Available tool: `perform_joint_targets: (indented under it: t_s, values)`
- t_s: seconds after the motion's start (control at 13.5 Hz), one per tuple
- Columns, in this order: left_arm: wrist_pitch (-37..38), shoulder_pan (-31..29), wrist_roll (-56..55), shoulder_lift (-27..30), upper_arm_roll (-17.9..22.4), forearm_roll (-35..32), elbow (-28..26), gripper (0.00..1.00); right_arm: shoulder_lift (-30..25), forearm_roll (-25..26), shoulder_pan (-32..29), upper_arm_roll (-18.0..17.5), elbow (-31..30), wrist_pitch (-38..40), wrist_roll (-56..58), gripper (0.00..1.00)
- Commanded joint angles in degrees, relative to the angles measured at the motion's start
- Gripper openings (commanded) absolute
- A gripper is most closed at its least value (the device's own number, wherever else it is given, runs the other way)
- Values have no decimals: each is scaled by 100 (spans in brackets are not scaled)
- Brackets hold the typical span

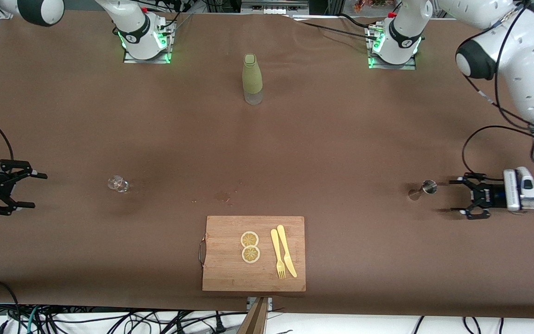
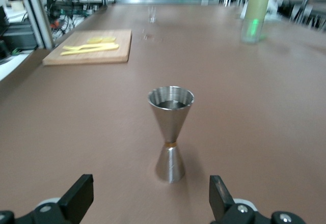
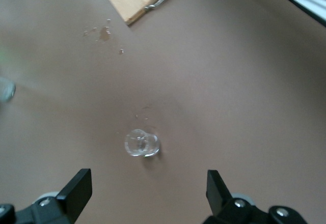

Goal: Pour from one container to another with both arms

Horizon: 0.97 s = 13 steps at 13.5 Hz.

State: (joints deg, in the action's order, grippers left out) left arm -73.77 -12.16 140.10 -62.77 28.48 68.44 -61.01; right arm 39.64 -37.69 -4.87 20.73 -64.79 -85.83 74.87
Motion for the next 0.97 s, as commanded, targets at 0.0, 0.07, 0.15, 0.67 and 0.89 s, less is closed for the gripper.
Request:
perform_joint_targets:
  t_s: [0.0, 0.07, 0.15, 0.67, 0.89]
  values:
    - [-488, 30, -132, 799, -149, -751, -113, 100, -718, 1214, 74, -663, -139, 136, -1907, 100]
    - [-646, 47, -341, 1080, -193, -1023, -156, 100, -982, 1777, 83, -989, -157, 146, -2723, 100]
    - [-752, 91, -604, 1309, -211, -1374, -174, 100, -1245, 2391, 109, -1340, -201, 233, -3645, 100]
    - [-1745, 1162, -3045, 3058, -255, -3615, -937, 100, -2407, 3874, 628, -2486, -816, 1217, -8187, 100]
    - [-2062, 1724, -4627, 3823, -255, -4556, -1342, 100, -2768, 3944, 611, -2460, -1212, 885, -8093, 100]
